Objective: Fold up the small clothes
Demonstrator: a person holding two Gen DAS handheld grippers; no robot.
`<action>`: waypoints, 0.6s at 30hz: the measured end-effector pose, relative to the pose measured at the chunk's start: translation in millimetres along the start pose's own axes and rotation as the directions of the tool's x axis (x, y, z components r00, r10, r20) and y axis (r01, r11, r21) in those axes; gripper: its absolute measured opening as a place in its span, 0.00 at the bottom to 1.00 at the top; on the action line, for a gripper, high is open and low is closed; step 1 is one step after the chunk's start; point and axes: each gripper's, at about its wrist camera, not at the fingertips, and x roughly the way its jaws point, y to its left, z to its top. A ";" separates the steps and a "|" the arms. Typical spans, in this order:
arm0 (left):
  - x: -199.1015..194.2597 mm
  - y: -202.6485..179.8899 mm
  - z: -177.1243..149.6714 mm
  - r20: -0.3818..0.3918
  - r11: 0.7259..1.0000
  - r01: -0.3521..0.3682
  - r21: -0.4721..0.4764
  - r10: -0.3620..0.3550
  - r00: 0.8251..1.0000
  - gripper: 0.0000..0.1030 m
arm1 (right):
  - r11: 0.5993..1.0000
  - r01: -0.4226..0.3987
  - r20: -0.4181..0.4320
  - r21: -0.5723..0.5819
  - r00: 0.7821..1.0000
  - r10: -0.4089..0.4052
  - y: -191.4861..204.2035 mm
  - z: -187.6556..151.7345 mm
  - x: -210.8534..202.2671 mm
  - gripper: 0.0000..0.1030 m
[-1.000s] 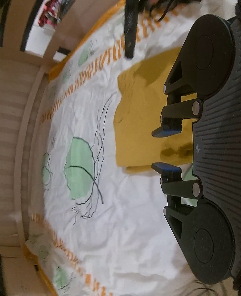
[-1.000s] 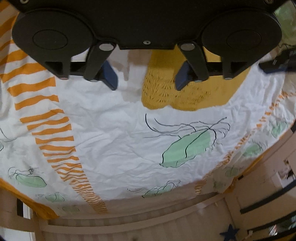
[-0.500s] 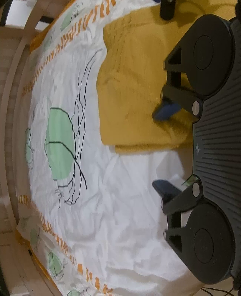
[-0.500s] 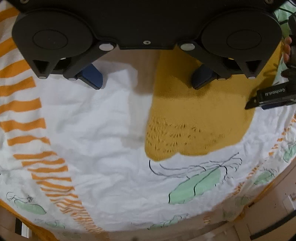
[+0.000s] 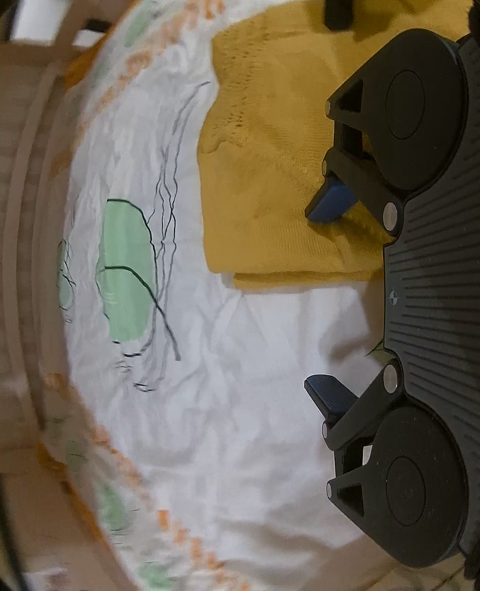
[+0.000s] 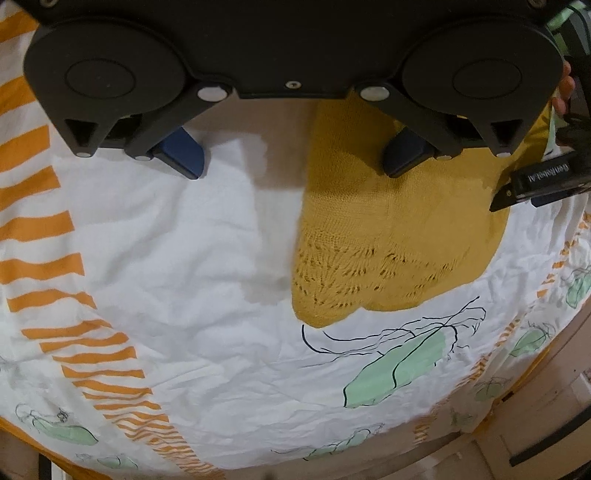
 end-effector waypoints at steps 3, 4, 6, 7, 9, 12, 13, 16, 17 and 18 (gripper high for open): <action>-2.5 -24.5 5.3 0.009 0.984 -0.111 0.136 0.111 0.994 0.87 | 1.000 -0.006 -0.006 0.029 1.000 0.006 -2.8 2.2 0.5 1.00; -3.4 -34.4 6.3 0.020 0.969 -0.150 0.195 0.149 0.989 0.87 | 0.999 -0.009 -0.007 0.044 1.000 0.009 -4.0 2.6 0.5 1.00; -3.8 -50.3 5.3 0.050 0.936 -0.216 0.278 0.210 0.976 0.87 | 0.995 -0.021 -0.009 0.102 1.000 0.022 -8.0 3.8 0.6 1.00; -2.6 -54.5 4.6 0.061 0.924 -0.239 0.300 0.232 0.971 0.87 | 0.990 -0.029 -0.011 0.136 0.999 0.031 -10.8 4.8 0.6 1.00; -1.4 -58.5 3.4 0.066 0.917 -0.262 0.300 0.254 0.965 0.86 | 0.973 -0.058 -0.009 0.222 0.998 0.061 -19.7 7.0 -0.3 1.00; 1.7 -50.5 7.3 0.037 0.938 -0.231 0.258 0.229 0.973 0.86 | 0.932 -0.131 0.024 0.337 0.991 0.130 -38.5 6.0 -2.7 1.00; 3.1 -43.8 9.0 0.019 0.953 -0.205 0.224 0.206 0.978 0.86 | 0.916 -0.158 0.037 0.369 0.987 0.156 -45.1 5.5 -2.9 1.00; 6.4 -30.5 12.8 -0.017 0.977 -0.154 0.148 0.158 0.987 0.88 | 0.882 -0.202 0.047 0.426 0.978 0.201 -57.2 6.5 -2.5 1.00; 7.0 -27.1 13.3 -0.027 0.982 -0.142 0.126 0.146 0.989 0.88 | 0.882 -0.203 0.040 0.426 0.978 0.205 -57.5 7.4 -2.1 1.00; 7.1 -25.5 13.6 -0.030 0.984 -0.134 0.117 0.139 0.990 0.87 | 0.887 -0.200 0.031 0.416 0.978 0.206 -56.3 9.6 -1.2 1.00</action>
